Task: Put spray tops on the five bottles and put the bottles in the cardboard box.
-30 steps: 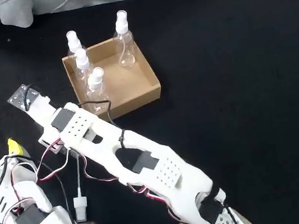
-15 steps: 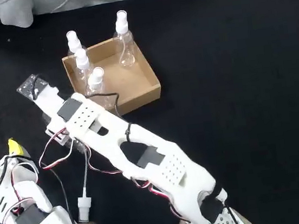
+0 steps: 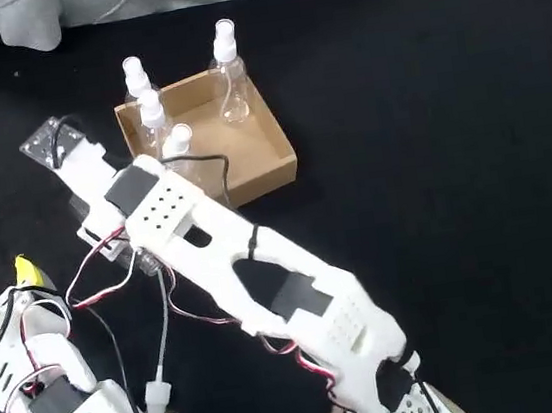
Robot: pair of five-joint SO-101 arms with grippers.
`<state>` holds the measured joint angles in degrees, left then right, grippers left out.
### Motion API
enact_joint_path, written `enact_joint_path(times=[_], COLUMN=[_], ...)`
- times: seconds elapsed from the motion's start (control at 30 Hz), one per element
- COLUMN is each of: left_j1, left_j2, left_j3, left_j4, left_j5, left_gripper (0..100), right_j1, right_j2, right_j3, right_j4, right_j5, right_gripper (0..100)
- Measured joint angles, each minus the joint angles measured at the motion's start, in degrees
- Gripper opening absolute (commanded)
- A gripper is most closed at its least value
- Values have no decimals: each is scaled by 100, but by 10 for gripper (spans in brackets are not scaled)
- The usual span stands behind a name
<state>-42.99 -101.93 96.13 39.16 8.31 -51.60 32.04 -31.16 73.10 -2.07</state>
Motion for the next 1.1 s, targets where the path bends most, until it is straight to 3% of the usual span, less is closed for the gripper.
enact_joint_path(times=[0.43, 0.7, 1.1], left_j1=[0, 0, 0], left_j2=[0, 0, 0], left_j3=[0, 0, 0], left_j4=[0, 0, 0], left_j5=[0, 0, 0], left_gripper=[202, 202, 202], right_j1=[0, 0, 0], right_j2=[-1099, -1890, -3174], right_j3=[0, 0, 0], right_j4=[352, 633, 1679], right_j5=[-26, -1108, -1635], right_gripper=[54, 54, 54])
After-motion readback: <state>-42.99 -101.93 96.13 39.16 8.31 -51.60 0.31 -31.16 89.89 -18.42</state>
